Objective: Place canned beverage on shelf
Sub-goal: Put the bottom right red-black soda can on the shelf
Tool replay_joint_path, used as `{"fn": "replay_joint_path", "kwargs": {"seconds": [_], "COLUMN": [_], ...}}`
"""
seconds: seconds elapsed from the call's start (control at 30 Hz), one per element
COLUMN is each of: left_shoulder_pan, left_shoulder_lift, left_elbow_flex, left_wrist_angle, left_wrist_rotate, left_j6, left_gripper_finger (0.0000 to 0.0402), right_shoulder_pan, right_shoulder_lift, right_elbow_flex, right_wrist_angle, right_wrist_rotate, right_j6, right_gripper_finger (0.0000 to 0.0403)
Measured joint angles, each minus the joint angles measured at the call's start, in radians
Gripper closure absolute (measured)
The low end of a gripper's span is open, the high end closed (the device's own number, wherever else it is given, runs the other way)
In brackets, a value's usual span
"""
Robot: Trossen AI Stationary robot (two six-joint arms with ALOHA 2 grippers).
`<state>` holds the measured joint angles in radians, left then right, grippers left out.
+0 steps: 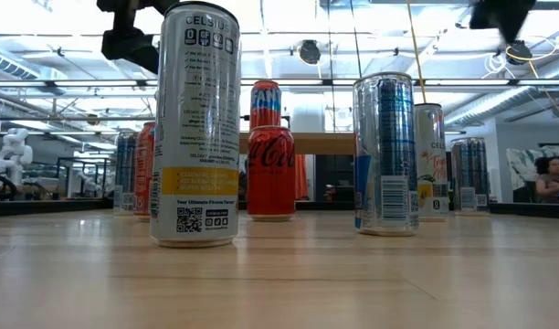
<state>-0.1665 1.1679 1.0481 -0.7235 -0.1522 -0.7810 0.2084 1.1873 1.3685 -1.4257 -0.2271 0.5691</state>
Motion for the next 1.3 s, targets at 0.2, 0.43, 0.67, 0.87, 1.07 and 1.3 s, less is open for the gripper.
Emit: {"fn": "replay_joint_path", "kwargs": {"seconds": [0.2, 0.43, 0.67, 0.87, 1.07, 1.3], "left_shoulder_pan": [0.0, 0.0, 0.001, 0.001, 0.002, 0.002], "left_shoulder_lift": [0.0, 0.0, 0.0, 0.0, 0.0, 0.0], "left_elbow_flex": [0.0, 0.0, 0.0, 0.0, 0.0, 0.0], "left_wrist_angle": [0.0, 0.0, 0.0, 0.0, -0.001, -0.001], "left_wrist_rotate": [0.006, -0.002, -0.008, -0.011, -0.041, -0.062], "left_j6": [0.002, 0.012, 0.063, 0.063, 0.061, 0.056], "left_gripper_finger": [0.0004, 0.0004, 0.0004, 0.0004, 0.0004, 0.0004], "right_shoulder_pan": [0.133, 0.249, 0.407, 0.509, 0.608, 0.712], "right_shoulder_lift": [-0.006, -0.005, -0.005, 0.019, 0.049, 0.06], "right_elbow_flex": [0.0, 0.0, 0.0, 0.0, -0.001, -0.069], "right_wrist_angle": [-0.015, 0.035, 0.172, 0.202, 0.204, 0.275], "right_wrist_rotate": [-0.06, -0.044, 0.003, 0.049, 0.098, 0.096], "right_j6": [0.12, 0.239, 0.262, 0.341, 0.426, 0.536], "right_gripper_finger": [0.0151, 0.0151, 0.0147, 0.01, 0.0048, 0.0028]}}
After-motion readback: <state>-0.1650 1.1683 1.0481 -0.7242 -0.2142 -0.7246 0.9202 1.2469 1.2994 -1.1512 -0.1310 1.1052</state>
